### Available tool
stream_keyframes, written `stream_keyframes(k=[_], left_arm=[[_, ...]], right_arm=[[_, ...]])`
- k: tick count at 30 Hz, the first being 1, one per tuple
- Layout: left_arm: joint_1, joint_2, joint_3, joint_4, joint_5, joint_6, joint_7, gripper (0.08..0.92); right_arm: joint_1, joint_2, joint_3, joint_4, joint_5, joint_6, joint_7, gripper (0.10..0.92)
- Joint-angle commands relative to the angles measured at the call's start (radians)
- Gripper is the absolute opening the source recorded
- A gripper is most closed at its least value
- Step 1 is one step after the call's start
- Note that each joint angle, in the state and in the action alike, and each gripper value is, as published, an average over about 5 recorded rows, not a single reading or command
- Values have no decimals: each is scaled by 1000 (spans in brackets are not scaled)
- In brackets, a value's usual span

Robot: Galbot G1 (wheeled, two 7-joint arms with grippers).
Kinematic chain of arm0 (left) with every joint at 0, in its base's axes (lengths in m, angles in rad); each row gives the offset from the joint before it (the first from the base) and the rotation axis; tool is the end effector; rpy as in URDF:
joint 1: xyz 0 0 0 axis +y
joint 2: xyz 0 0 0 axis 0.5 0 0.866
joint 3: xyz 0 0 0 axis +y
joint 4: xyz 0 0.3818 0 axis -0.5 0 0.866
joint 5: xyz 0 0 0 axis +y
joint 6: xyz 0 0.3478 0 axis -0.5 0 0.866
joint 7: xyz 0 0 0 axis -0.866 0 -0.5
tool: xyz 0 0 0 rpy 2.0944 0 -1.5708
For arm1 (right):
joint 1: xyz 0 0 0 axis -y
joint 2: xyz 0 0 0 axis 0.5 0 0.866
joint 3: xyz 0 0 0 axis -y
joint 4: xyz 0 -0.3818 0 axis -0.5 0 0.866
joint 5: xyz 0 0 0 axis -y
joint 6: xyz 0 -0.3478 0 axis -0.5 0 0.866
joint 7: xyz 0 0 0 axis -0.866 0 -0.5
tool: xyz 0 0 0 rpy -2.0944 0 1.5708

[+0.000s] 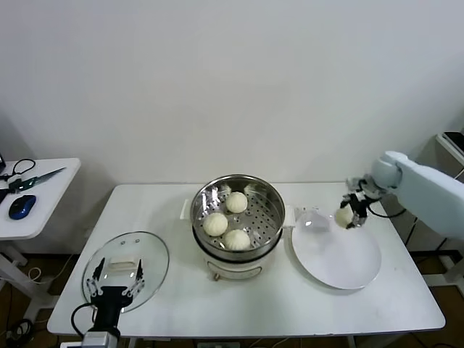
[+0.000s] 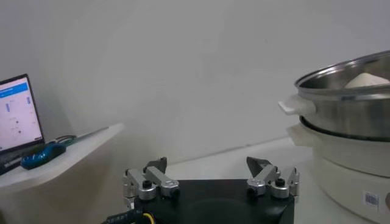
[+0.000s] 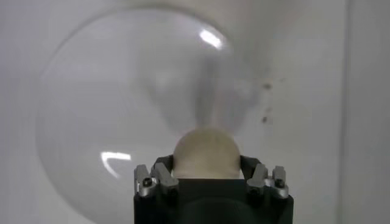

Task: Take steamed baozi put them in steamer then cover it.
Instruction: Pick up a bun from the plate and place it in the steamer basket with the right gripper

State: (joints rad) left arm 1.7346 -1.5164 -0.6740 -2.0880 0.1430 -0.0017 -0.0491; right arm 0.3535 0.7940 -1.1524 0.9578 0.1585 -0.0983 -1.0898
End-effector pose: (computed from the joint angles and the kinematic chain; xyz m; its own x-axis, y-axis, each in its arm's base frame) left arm 0.0996 0.0566 -0.3497 -0.9783 -0.1497 0.1430 -0.1047 0.9537 0.2820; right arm 0.5994 -0.2062 -0.1333 -0.2076 -0.1086 0.9722 -0.9767 -0.0332 -0.2122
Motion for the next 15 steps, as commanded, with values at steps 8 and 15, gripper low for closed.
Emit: stream_keyframes(k=[8, 15], left_arm=[[-10, 0, 42, -25, 9, 0, 7, 823], [-4, 5, 46, -19, 18, -10, 8, 823]], right_arm=[[589, 227, -488, 249, 694, -199, 121, 712], [584, 374, -557, 298, 805, -237, 194, 712]])
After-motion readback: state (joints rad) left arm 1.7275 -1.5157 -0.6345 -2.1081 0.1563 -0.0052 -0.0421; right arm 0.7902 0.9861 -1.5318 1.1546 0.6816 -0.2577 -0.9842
